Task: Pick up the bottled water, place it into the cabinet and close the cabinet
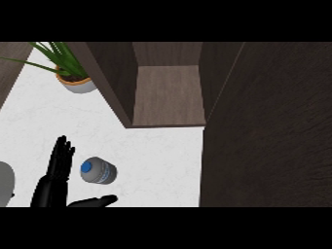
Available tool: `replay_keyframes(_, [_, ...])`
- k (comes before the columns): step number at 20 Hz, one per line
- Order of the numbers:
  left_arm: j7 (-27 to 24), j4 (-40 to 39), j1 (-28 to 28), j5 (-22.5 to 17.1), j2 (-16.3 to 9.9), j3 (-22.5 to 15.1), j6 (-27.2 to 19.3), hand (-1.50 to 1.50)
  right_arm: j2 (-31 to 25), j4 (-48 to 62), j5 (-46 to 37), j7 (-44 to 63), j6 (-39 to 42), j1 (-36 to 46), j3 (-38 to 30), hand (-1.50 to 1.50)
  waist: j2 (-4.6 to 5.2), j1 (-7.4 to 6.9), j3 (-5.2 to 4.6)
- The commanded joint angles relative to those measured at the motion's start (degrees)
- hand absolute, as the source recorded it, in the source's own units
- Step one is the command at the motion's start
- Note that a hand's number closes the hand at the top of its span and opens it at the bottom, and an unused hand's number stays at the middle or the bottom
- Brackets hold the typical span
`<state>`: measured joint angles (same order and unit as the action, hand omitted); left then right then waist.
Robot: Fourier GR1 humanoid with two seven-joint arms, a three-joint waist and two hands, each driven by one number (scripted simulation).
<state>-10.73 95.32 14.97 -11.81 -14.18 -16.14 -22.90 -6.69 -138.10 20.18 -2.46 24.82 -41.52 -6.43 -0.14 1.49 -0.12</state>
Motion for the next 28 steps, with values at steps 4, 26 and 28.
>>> replay_keyframes(4, [-7.53,-12.91,-3.25,-2.21,3.3,3.06,3.42,-1.5,-0.51,-12.02,11.04,3.12,1.05,-7.24,-1.29,-1.5,-0.02,0.14,-0.01])
replay_keyframes(26, [-29.72,-45.4,-16.67,-10.73,10.62,11.76,24.16,1.5,-3.22,-10.69,12.14,-1.07,-0.31,-8.06,-2.95,-1.5,0.39,-0.7,-0.1])
replay_keyframes(28, [-30.12,-45.3,-15.36,-12.33,11.21,11.8,27.43,1.5,-2.84,-10.79,10.55,-4.22,3.14,-12.56,-3.1,-1.5,0.05,-0.17,-0.02])
